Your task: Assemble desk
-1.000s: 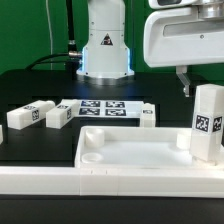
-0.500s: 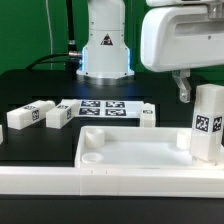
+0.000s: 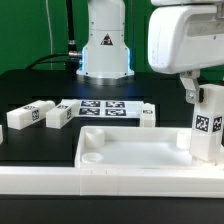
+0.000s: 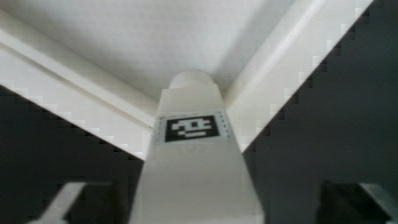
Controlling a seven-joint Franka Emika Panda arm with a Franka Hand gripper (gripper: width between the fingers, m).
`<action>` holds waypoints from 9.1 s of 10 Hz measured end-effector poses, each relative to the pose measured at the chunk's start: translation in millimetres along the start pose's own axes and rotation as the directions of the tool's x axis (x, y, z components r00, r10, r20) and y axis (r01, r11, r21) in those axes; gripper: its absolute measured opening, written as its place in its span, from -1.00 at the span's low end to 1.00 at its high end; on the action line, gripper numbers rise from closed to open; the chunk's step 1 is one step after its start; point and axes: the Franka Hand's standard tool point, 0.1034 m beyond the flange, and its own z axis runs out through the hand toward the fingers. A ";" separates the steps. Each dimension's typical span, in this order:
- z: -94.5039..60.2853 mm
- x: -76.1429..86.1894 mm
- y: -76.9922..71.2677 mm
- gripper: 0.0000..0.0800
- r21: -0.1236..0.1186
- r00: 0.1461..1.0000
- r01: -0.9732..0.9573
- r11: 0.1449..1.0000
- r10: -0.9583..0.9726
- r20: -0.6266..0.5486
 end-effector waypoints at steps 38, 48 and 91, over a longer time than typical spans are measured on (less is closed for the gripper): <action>-3.2 1.0 14.4 0.62 -0.019 0.994 -0.098 0.995 0.097 -0.060; -2.1 0.8 12.4 -0.28 0.027 0.917 -0.391 0.920 0.392 -0.068; 5.0 1.8 8.8 -0.27 0.059 0.370 -0.927 0.372 0.928 -0.036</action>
Offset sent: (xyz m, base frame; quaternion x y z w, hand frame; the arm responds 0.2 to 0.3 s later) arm 0.0000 0.0000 0.0000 0.0000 0.0000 0.0650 0.9979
